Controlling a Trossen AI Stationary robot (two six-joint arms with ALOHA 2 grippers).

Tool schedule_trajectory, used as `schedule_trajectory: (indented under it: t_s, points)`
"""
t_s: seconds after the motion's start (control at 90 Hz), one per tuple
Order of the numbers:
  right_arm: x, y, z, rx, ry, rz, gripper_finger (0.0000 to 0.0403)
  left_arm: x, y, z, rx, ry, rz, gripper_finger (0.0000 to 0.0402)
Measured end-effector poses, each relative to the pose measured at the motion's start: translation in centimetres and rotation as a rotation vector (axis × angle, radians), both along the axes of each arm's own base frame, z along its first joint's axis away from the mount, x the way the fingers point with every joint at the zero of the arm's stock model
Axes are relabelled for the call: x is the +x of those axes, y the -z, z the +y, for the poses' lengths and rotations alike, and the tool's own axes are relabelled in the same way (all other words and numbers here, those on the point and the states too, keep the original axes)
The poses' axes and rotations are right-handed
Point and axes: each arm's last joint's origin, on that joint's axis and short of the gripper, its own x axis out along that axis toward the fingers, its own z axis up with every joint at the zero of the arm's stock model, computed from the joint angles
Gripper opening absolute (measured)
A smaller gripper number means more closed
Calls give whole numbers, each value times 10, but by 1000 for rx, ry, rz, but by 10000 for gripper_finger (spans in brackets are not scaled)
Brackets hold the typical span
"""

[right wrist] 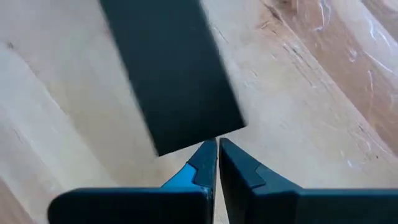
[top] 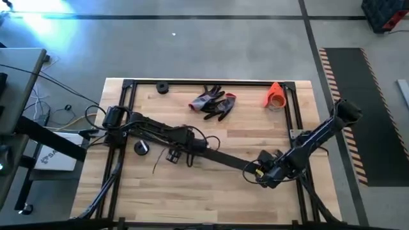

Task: Ziptie cables
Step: Close the black cable duct

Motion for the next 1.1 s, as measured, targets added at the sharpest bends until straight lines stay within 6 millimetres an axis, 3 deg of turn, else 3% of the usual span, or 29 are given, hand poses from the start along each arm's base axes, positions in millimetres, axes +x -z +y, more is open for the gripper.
schedule_trajectory:
  t_s: [0.144, 0.433, 1.1]
  points:
    - [-4, 0, 4, 0, -16, 3, 0, -5, 7, 3, 34, -5, 7, 259]
    - [-18, 2, -1, -9, 100, 148, 0, 0, 7, 3, 37, 12, -41, 195]
    - [-14, 2, -1, 25, 112, 139, 0, 23, -4, -21, -41, 66, -228, 203]
